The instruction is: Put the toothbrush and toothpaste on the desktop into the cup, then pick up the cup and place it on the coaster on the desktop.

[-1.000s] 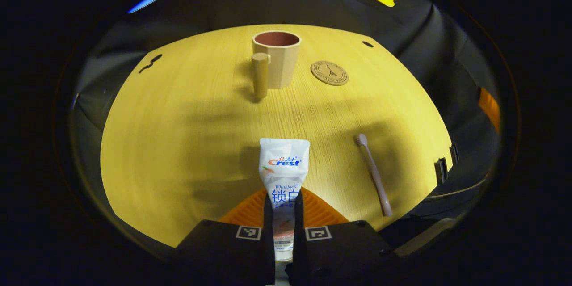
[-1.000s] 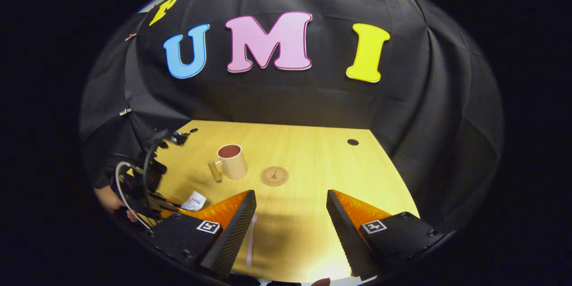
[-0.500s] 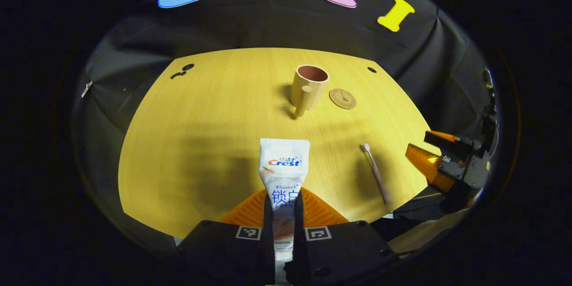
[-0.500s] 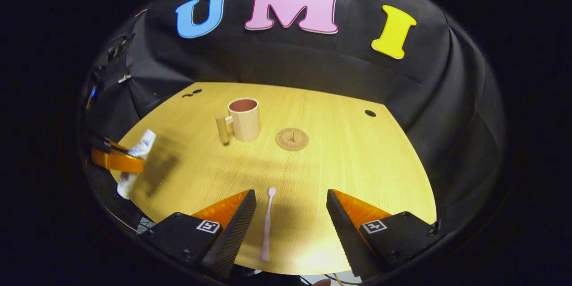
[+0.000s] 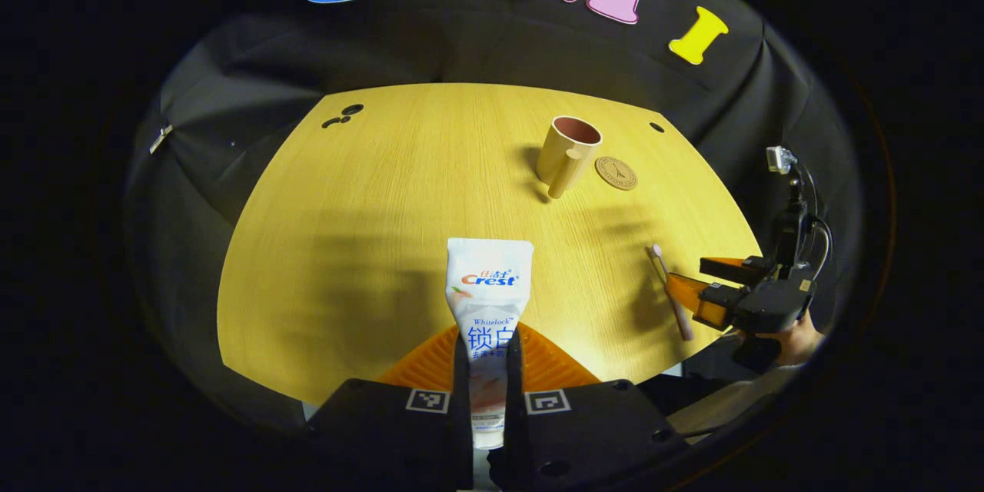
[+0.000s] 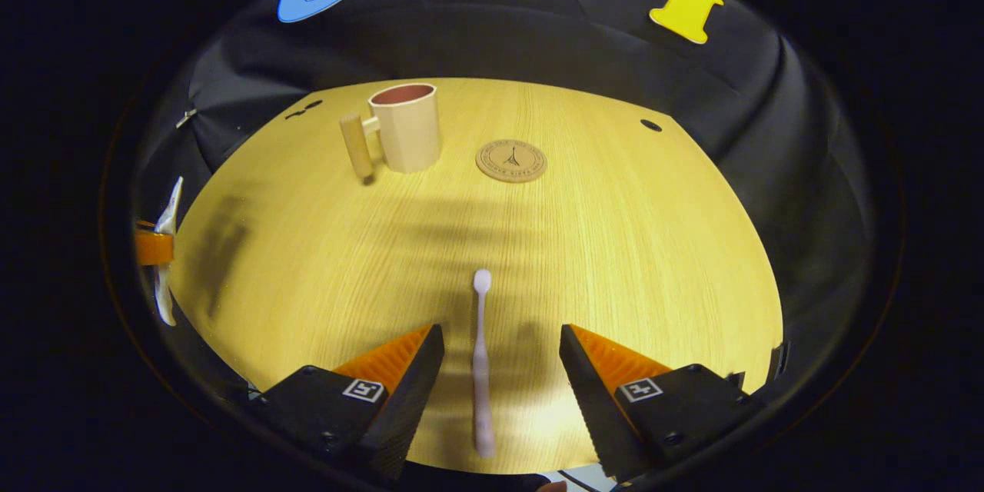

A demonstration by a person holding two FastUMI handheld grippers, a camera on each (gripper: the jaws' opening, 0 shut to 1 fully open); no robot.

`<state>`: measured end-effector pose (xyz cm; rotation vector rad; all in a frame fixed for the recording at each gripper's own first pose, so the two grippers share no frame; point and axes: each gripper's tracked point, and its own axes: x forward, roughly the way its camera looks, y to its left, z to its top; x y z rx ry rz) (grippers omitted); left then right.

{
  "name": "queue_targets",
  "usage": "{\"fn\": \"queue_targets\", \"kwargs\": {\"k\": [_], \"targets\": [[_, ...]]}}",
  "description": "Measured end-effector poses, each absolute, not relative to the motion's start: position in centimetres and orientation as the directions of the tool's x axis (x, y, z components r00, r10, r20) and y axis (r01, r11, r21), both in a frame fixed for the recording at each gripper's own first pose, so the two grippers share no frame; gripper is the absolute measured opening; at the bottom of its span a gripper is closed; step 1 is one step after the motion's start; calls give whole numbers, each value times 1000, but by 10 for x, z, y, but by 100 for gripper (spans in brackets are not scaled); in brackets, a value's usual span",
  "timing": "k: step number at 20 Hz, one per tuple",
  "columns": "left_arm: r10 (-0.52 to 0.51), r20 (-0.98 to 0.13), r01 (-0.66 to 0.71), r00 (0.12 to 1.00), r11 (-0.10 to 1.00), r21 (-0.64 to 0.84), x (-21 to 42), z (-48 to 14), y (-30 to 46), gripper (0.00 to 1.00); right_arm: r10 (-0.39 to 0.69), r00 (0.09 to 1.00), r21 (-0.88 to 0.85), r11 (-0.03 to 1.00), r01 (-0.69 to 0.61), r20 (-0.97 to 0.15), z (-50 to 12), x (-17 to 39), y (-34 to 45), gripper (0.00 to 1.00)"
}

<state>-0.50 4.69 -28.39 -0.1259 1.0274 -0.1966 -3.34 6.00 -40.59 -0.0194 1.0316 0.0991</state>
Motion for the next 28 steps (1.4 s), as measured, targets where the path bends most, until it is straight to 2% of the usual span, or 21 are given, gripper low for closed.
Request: {"fn": "queue_targets", "kwargs": {"k": [2,3,4,5,6,9,11,13,14,15,18,21,25,28], "targets": [[-220,-835,96,504,975,-200,-7,-284,53,21,67,482,26,995,-92,-874,-416,-38,64,87],[-221,-833,93,507,975,-202,-8,-285,54,21,64,472,20,995,-96,-879,-419,-38,65,79],[-220,-831,90,511,975,-203,-8,-284,57,21,53,467,8,995,-98,-883,-422,-38,65,82],[-218,-829,86,516,975,-204,-11,-281,59,21,54,465,13,996,-92,-884,-422,-36,66,80],[-218,-826,82,520,975,-206,-13,-279,61,21,50,460,14,996,-83,-887,-424,-35,67,68],[-223,-823,73,522,973,-218,-22,-278,62,21,83,435,66,996,-55,-896,-428,-35,74,65],[-224,-822,65,523,973,-223,-25,-280,60,21,103,408,109,994,-9,-907,-429,-40,75,49],[-224,-819,61,528,972,-227,-27,-282,56,21,92,392,97,995,-6,-915,-429,-40,68,41],[-225,-818,62,529,972,-227,-29,-283,54,21,83,377,92,996,6,-922,-430,-41,67,24],[-225,-819,62,528,972,-227,-35,-283,52,21,85,370,93,996,3,-925,-428,-41,68,15],[-220,-821,48,527,972,-229,-42,-283,48,21,82,362,86,996,-6,-928,-433,-38,68,7],[-209,-816,23,540,972,-234,-46,-279,49,21,131,372,148,989,17,-919,-427,-39,71,7],[-191,-799,-5,570,972,-236,-44,-264,51,21,213,481,282,957,74,-850,-404,-30,75,6],[-197,-774,0,602,969,-246,-36,-248,44,21,253,562,336,941,47,-787,-377,-18,74,7]]}}
